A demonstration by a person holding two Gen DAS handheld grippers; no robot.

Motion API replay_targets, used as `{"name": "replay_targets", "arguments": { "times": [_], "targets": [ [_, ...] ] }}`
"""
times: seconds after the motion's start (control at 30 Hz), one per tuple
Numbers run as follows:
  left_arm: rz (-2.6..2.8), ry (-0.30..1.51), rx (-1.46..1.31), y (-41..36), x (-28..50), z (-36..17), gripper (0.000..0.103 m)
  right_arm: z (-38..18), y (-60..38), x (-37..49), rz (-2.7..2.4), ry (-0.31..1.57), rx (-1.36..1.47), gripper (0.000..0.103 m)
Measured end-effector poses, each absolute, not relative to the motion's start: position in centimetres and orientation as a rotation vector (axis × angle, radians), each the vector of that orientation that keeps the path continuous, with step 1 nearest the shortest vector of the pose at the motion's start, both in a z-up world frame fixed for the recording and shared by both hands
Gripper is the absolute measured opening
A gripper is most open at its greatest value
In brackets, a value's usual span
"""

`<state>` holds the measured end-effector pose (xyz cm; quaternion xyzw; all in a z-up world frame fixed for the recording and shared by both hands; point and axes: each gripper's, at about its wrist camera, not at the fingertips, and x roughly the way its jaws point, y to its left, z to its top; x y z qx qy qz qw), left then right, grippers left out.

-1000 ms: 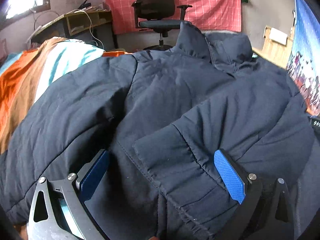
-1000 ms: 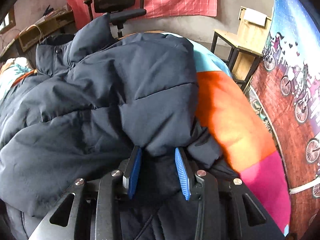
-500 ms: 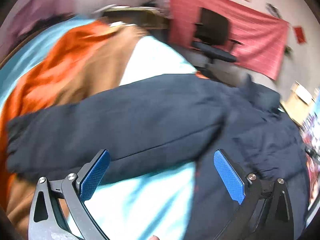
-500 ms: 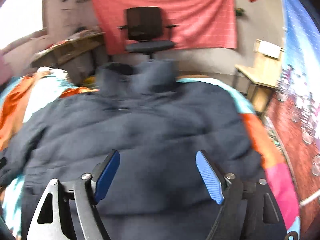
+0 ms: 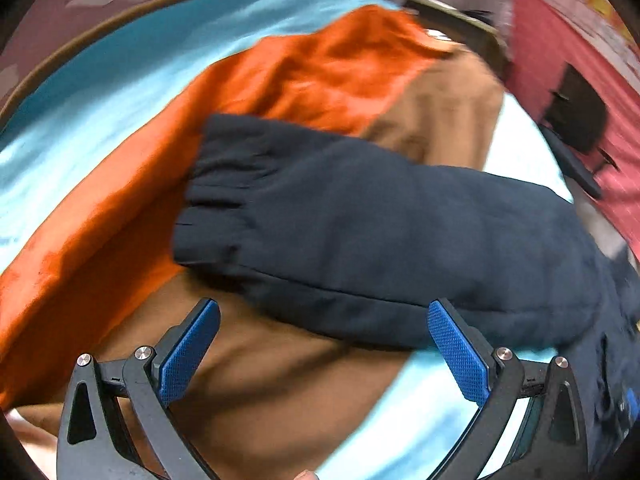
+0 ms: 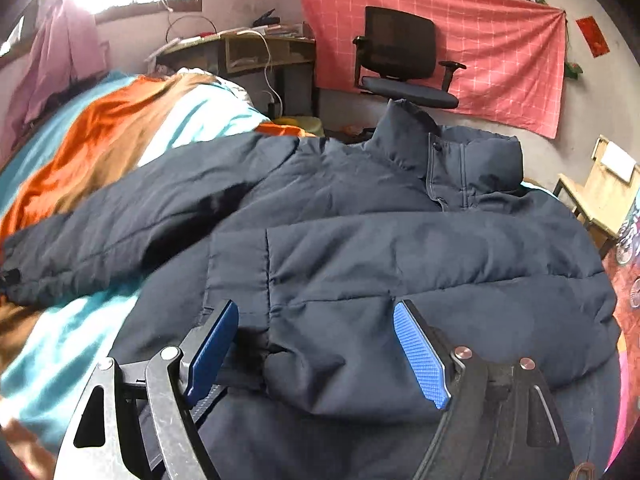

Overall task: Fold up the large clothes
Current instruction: 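Grasp the other sleeve cuff with the left tool and lift it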

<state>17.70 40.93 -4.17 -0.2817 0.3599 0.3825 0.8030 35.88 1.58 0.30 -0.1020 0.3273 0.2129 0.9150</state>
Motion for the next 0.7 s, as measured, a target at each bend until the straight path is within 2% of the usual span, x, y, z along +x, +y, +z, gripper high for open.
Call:
{"name": "replay_targets", "arguments": {
  "times": [0.3, 0.37, 0.4, 0.43, 0.47, 0.5, 0.6, 0.7],
  "targets": [
    [0.892, 0.713, -0.826, 45.2, 14.8, -5.7, 0.101, -0.6, 1.6, 37.0, 0.357, 0.672, -0.187, 0.079],
    [0.874, 0.690, -0.826, 45.0, 14.6, -5.1, 0.083, -0.7, 2.0, 37.2, 0.354, 0.671, -0.192, 0.079],
    [0.864, 0.689, -0.819, 44.9, 14.7, -4.9, 0.057, -0.8, 2.2, 37.3, 0.355, 0.670, -0.196, 0.079],
    [0.855, 0.698, -0.809, 44.8, 14.8, -4.7, 0.045, -1.0, 2.4, 37.5, 0.355, 0.669, -0.205, 0.080],
    [0.859, 0.705, -0.797, 44.7, 15.0, -4.5, 0.040, -1.2, 2.5, 37.6, 0.352, 0.670, -0.210, 0.082],
    [0.864, 0.701, -0.781, 44.7, 15.2, -4.3, 0.028, -1.5, 2.6, 37.8, 0.349, 0.675, -0.213, 0.083],
    [0.855, 0.652, -0.743, 44.0, 15.0, -3.0, 0.017, -2.2, 2.4, 38.1, 0.352, 0.681, -0.201, 0.085],
    [0.828, 0.562, -0.672, 42.4, 14.8, -0.3, 0.014, -2.3, 2.0, 38.1, 0.365, 0.682, -0.181, 0.086]
  ]
}}
